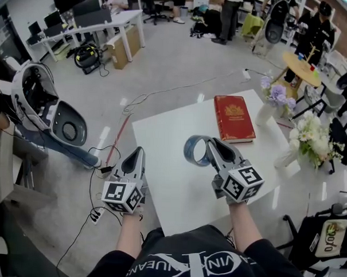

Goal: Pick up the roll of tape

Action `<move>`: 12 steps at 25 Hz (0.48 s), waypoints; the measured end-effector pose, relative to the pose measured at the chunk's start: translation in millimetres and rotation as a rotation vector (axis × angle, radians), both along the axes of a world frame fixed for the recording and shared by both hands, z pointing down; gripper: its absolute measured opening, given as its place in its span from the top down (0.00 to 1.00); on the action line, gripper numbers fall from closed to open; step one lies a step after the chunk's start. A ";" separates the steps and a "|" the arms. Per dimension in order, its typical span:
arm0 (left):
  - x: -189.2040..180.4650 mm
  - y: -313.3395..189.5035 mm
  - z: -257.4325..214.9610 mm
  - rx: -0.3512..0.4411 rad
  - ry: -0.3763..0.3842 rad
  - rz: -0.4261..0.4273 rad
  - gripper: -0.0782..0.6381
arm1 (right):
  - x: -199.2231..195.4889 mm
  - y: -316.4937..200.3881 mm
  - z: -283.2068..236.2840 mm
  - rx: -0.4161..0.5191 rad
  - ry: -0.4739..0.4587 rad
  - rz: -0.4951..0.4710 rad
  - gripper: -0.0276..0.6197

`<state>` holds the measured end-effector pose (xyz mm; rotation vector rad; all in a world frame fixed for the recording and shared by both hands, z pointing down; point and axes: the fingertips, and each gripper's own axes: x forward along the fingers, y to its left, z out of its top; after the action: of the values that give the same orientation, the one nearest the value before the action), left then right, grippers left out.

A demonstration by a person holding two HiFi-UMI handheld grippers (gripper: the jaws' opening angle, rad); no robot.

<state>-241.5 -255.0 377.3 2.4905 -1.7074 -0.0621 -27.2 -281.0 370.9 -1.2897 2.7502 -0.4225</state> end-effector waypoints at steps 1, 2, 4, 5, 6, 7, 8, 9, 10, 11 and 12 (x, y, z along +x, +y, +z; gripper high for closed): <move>-1.1 -0.4 -2.8 0.003 -0.002 -0.002 0.89 | 0.3 -0.6 -2.1 0.003 -0.006 0.000 0.86; -2.4 -0.5 -5.4 0.007 -0.003 -0.004 0.89 | 0.6 -1.0 -4.0 0.006 -0.010 0.000 0.86; -4.9 -0.3 -10.1 0.016 -0.004 -0.008 0.89 | 0.7 -1.8 -7.7 0.013 -0.015 -0.002 0.86; -6.0 -0.2 -12.0 0.019 -0.005 -0.009 0.89 | 0.6 -2.2 -9.4 0.017 -0.017 -0.003 0.86; -7.0 0.0 -13.4 0.021 -0.005 -0.011 0.89 | 0.5 -2.7 -11.0 0.020 -0.020 -0.003 0.86; -7.7 0.1 -14.6 0.023 -0.006 -0.012 0.89 | 0.6 -3.1 -12.3 0.022 -0.024 -0.003 0.86; -8.2 0.2 -15.5 0.023 -0.006 -0.012 0.89 | 0.8 -3.4 -13.6 0.023 -0.029 -0.002 0.86; -8.3 0.5 -16.5 0.024 -0.006 -0.012 0.89 | 1.2 -3.6 -14.8 0.024 -0.034 -0.001 0.86; -8.2 0.7 -17.6 0.026 -0.006 -0.012 0.89 | 1.7 -3.8 -15.9 0.026 -0.039 -0.001 0.86; -7.9 1.0 -18.9 0.028 -0.005 -0.011 0.89 | 2.1 -4.0 -16.9 0.027 -0.044 -0.001 0.86; -7.6 1.2 -19.9 0.030 -0.005 -0.010 0.89 | 2.3 -4.1 -17.5 0.027 -0.047 -0.001 0.86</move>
<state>-249.1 -253.8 357.4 2.5054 -1.7345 -0.0829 -24.9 -285.1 353.4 -1.2559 2.7082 -0.4089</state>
